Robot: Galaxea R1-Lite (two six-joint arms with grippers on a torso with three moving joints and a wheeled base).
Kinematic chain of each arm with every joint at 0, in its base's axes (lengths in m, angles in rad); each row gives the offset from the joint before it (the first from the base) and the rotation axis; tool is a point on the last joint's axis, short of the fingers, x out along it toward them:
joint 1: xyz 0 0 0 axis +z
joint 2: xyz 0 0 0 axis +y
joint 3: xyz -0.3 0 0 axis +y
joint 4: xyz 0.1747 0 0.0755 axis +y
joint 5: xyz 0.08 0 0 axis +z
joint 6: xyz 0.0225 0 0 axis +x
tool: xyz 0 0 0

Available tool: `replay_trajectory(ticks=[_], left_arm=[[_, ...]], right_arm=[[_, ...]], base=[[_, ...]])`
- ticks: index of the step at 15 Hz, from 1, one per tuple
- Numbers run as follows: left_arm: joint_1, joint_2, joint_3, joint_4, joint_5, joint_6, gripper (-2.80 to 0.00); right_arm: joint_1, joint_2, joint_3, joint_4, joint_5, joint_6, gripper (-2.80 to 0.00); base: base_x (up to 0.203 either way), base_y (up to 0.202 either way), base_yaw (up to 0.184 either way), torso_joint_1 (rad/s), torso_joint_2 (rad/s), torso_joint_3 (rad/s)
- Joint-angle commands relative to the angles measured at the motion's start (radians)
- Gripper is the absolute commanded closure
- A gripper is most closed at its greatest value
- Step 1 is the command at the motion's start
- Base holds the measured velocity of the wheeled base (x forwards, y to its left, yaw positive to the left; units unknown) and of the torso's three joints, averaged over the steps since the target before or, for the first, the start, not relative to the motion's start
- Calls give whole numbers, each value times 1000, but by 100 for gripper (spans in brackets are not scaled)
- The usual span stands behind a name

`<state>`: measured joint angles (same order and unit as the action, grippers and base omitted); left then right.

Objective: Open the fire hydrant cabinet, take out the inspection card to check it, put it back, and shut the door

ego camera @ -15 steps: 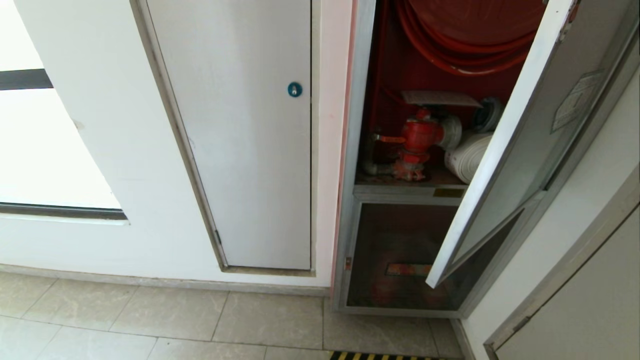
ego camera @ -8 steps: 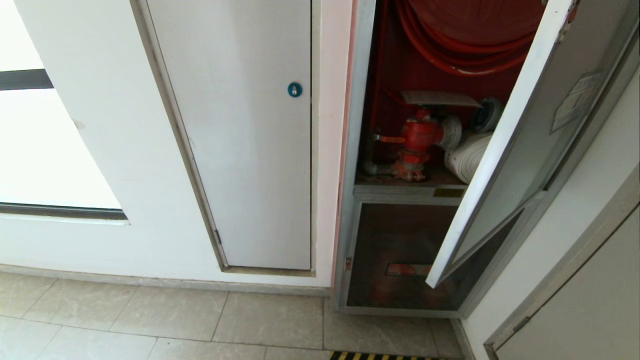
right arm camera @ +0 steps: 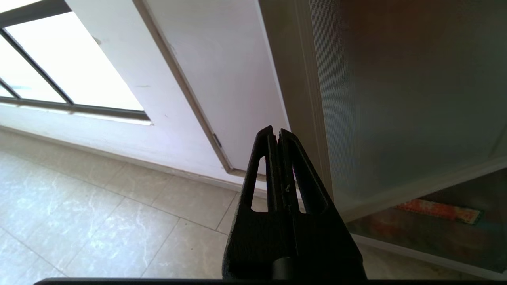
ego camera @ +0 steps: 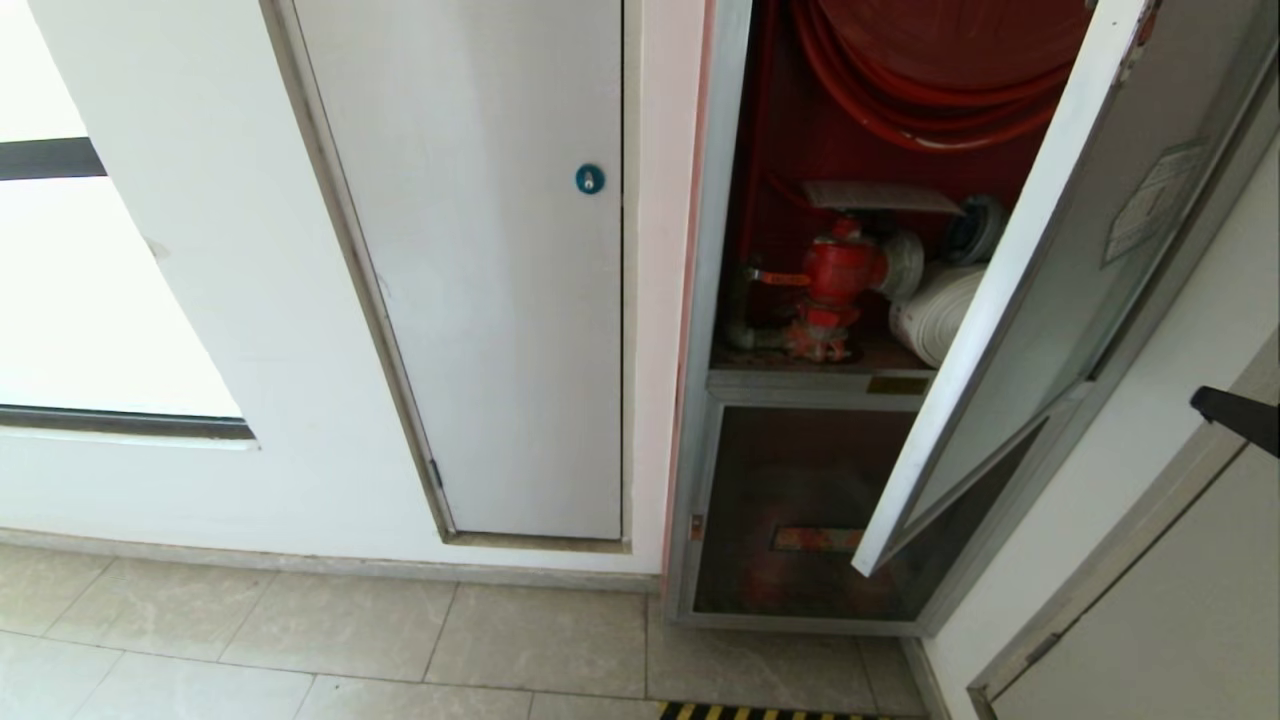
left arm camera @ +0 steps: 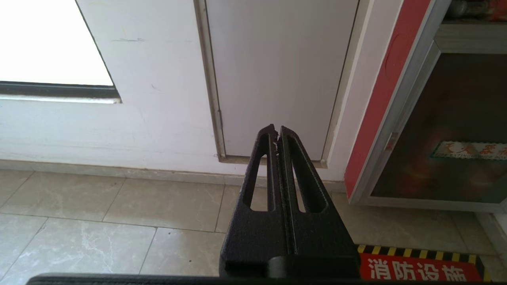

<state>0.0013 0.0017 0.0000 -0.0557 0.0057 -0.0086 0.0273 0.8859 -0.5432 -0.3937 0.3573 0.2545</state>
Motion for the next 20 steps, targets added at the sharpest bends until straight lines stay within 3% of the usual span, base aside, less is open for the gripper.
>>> replay_trajectory(ticks=[1,13,20], left_arm=[[0,1,20,-1,0,-1,0],[0,1,20,-1,0,-1,0],[0,1,20,-1,0,-1,0]], right_arm=[[8,128,-9,-48,3,2,0],[42,449,-174,-235,3,40,0],[48,586,-325,-243,3,43,0]], base=[[0,0,0,0,0,0],[0,0,0,0,0,0],[0,0,0,0,0,0]])
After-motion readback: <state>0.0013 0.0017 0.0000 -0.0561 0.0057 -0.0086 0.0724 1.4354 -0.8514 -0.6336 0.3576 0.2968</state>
